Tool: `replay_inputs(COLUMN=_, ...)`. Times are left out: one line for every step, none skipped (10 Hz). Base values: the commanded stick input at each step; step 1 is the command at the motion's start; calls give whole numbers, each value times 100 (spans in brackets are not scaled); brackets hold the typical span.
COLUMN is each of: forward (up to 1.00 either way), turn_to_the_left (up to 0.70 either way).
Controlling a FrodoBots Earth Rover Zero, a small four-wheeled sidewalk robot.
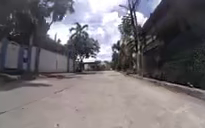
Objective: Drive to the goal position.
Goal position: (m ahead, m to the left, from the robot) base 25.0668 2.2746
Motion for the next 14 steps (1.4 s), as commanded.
replay_inputs(forward=70, turn_to_the_left=-5)
replay_inputs(forward=70, turn_to_the_left=-5)
replay_inputs(forward=70, turn_to_the_left=-5)
replay_inputs(forward=70, turn_to_the_left=-5)
replay_inputs(forward=70, turn_to_the_left=-5)
replay_inputs(forward=70, turn_to_the_left=-5)
replay_inputs(forward=70, turn_to_the_left=-5)
replay_inputs(forward=70, turn_to_the_left=-5)
replay_inputs(forward=70, turn_to_the_left=-5)
replay_inputs(forward=70, turn_to_the_left=-5)
replay_inputs(forward=70, turn_to_the_left=-5)
replay_inputs(forward=70, turn_to_the_left=-5)
replay_inputs(forward=70, turn_to_the_left=-5)
replay_inputs(forward=70, turn_to_the_left=-5)
